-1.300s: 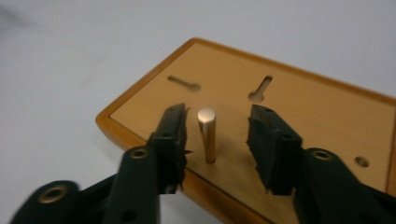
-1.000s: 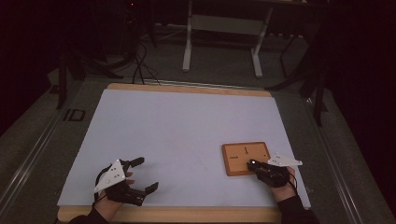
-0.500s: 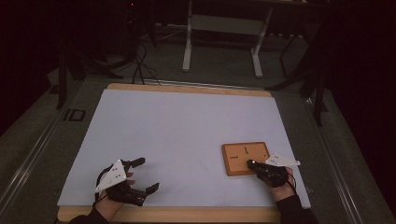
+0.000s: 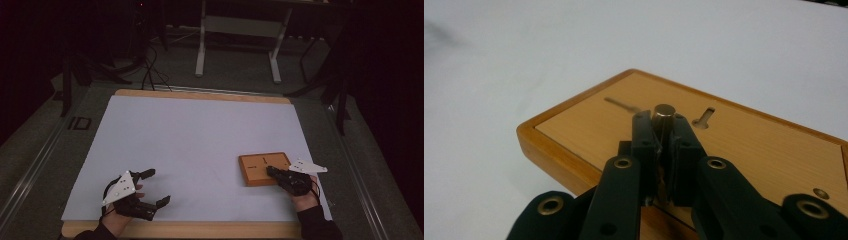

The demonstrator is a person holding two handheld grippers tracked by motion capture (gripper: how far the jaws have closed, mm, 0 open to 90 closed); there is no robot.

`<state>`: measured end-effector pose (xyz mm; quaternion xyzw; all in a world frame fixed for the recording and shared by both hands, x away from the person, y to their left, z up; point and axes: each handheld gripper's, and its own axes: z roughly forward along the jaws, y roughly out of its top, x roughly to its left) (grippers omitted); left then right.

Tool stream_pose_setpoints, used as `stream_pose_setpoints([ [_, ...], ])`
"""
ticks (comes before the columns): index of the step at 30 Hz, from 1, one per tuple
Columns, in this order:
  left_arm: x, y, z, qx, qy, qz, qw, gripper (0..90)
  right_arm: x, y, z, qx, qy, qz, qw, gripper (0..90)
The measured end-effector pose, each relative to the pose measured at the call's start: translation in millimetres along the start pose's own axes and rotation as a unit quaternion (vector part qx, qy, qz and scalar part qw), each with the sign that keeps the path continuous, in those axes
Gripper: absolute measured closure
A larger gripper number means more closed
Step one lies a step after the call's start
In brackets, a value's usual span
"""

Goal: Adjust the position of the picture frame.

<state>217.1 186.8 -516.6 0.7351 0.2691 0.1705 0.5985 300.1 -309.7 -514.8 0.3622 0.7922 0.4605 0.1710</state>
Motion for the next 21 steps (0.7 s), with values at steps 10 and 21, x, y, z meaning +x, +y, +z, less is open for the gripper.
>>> stream_pose_setpoints([
  [10, 0.0, 0.1, 0.0, 0.000, 0.000, 0.001, 1.0000, 1.7, 1.6, 18.5, -1.1, -0.014, 0.001, -0.008, 0.9999, 85.2],
  [21, 0.0, -0.2, 0.5, 0.001, 0.000, 0.001, 1.0000, 1.7, 7.7, 42.8, 8.7, -0.027, 0.023, -0.014, 0.9993, 85.2],
])
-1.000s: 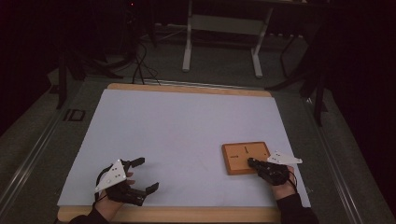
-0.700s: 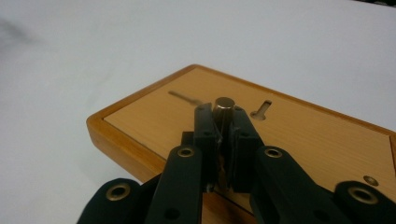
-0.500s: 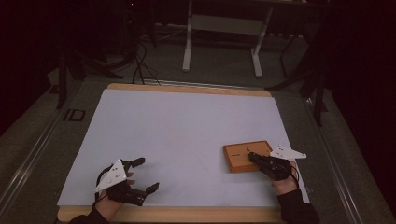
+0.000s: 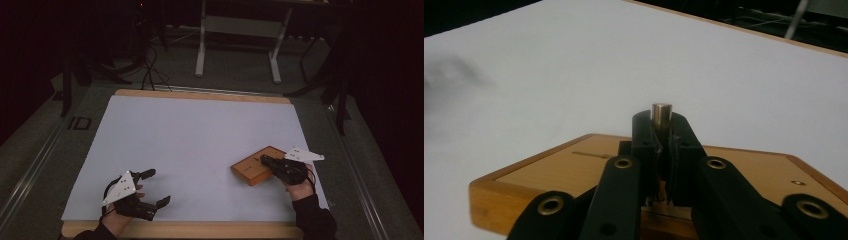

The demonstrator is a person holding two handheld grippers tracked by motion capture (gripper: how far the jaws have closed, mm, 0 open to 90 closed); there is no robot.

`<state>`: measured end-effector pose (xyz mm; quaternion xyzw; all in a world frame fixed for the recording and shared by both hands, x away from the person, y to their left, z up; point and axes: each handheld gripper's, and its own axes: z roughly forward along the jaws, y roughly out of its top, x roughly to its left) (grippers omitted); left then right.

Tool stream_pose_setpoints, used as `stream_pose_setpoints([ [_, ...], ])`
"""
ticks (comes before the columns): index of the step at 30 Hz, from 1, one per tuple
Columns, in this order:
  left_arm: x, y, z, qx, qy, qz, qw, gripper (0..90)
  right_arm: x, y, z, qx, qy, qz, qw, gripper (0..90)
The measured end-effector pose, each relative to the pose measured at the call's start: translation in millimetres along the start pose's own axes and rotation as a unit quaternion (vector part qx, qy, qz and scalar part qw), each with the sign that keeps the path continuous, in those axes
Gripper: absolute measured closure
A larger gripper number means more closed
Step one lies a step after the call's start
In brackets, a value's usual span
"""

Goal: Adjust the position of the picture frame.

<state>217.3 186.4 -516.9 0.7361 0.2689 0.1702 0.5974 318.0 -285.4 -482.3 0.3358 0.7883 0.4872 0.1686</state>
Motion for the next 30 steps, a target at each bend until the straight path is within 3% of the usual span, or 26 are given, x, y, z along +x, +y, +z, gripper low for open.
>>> stream_pose_setpoints([
  [9, 0.2, 0.0, -0.3, 0.000, -0.001, 0.000, 1.0000, 1.7, 11.9, 21.7, 19.7, -0.014, 0.025, -0.010, 0.9995, 85.2],
  [19, 0.7, 0.3, -1.8, -0.003, 0.000, 0.000, 1.0000, 1.7, 23.8, 48.2, 53.4, -0.022, 0.054, -0.018, 0.9981, 85.2],
  [30, 0.5, 0.3, -2.6, -0.004, -0.001, 0.001, 1.0000, 1.7, 39.1, 67.0, 87.2, -0.014, 0.084, -0.033, 0.9958, 85.2],
])
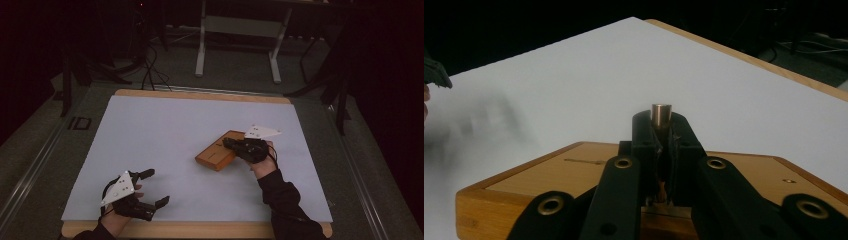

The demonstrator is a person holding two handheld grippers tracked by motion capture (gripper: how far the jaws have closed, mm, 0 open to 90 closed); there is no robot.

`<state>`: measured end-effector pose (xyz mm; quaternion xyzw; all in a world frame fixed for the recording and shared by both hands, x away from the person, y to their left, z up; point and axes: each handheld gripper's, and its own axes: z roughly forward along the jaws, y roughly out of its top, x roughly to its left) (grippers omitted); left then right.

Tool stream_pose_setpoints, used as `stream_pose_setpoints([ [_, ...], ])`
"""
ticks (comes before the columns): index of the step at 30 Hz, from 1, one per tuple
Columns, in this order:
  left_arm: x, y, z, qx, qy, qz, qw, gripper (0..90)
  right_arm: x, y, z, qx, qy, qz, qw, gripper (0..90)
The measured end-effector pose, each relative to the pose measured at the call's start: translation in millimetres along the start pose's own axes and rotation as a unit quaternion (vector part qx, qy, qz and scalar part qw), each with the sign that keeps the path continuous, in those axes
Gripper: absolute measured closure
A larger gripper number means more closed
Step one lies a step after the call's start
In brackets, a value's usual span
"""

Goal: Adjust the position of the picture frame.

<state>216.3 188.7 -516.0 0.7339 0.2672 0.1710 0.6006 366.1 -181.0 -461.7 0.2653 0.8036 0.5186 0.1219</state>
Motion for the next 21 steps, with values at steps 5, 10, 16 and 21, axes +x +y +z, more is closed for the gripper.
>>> stream_pose_setpoints([
  [5, 0.1, -0.1, 0.1, 0.000, -0.002, 0.000, 1.0000, 1.7, 5.4, 5.8, 20.3, 0.003, 0.016, -0.003, 0.9999, 85.2],
  [10, 0.5, -0.4, -0.2, 0.001, -0.002, -0.001, 1.0000, 1.7, 10.6, 8.7, 38.1, 0.005, 0.029, -0.005, 0.9996, 85.2],
  [16, 0.7, -0.6, -0.5, 0.001, -0.003, -0.002, 1.0000, 1.7, 18.1, 10.2, 54.6, 0.000, 0.044, -0.007, 0.9990, 85.1],
  [21, 0.5, -0.7, -0.7, 0.002, -0.004, -0.001, 1.0000, 1.7, 24.6, 10.1, 71.0, -0.002, 0.053, -0.011, 0.9985, 85.2],
])
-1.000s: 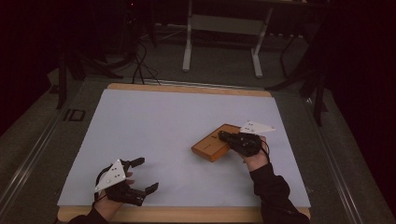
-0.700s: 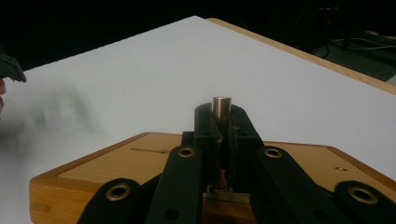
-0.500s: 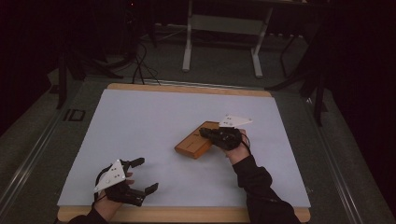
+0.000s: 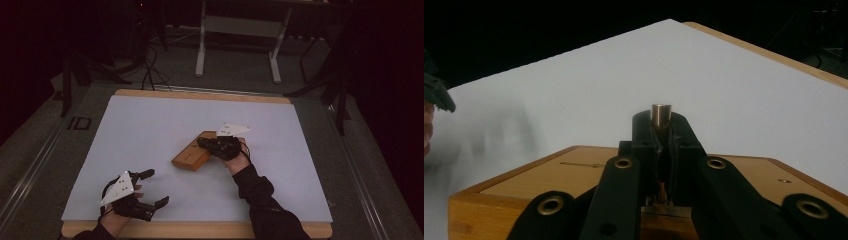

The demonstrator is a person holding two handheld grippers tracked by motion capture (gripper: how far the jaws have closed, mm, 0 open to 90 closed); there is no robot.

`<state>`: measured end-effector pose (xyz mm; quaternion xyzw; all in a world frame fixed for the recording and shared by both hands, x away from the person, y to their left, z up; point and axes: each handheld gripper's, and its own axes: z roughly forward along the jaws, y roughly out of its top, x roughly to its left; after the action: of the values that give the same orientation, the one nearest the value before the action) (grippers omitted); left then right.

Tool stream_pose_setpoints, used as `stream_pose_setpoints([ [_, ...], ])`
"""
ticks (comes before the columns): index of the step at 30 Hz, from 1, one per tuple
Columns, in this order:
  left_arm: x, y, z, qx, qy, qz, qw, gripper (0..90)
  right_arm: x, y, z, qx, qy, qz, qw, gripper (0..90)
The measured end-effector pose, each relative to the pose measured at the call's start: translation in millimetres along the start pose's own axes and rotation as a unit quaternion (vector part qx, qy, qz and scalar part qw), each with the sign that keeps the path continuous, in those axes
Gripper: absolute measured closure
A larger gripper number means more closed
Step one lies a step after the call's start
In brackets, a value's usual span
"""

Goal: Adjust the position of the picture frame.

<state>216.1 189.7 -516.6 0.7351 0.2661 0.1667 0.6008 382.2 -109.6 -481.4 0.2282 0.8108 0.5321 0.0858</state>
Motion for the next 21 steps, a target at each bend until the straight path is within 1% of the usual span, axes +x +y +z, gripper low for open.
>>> stream_pose_setpoints([
  [4, -0.3, -0.2, -0.2, 0.001, -0.001, 0.002, 1.0000, 1.7, 3.4, -1.8, 12.7, 0.002, 0.008, -0.007, 0.9999, 85.1],
  [7, -0.2, -0.2, -0.2, 0.001, -0.001, 0.002, 1.0000, 1.7, 4.6, -3.5, 16.1, 0.003, 0.013, -0.011, 0.9998, 85.1],
  [11, -0.5, -0.2, 0.2, 0.002, -0.002, 0.002, 1.0000, 1.7, 6.9, -8.8, 22.3, 0.012, 0.016, -0.015, 0.9997, 85.1],
  [13, -0.7, -0.2, 0.0, 0.002, -0.002, 0.003, 1.0000, 1.7, 7.5, -10.7, 22.8, 0.012, 0.020, -0.013, 0.9996, 85.1],
  [18, -0.8, -0.1, 0.1, 0.003, -0.002, 0.004, 1.0000, 1.7, 8.0, -13.3, 20.2, 0.016, 0.022, -0.011, 0.9996, 85.1],
  [21, -1.3, -0.1, 0.1, 0.005, -0.002, 0.006, 1.0000, 1.7, 6.9, -19.4, 14.1, 0.030, 0.029, -0.013, 0.9990, 85.0],
])
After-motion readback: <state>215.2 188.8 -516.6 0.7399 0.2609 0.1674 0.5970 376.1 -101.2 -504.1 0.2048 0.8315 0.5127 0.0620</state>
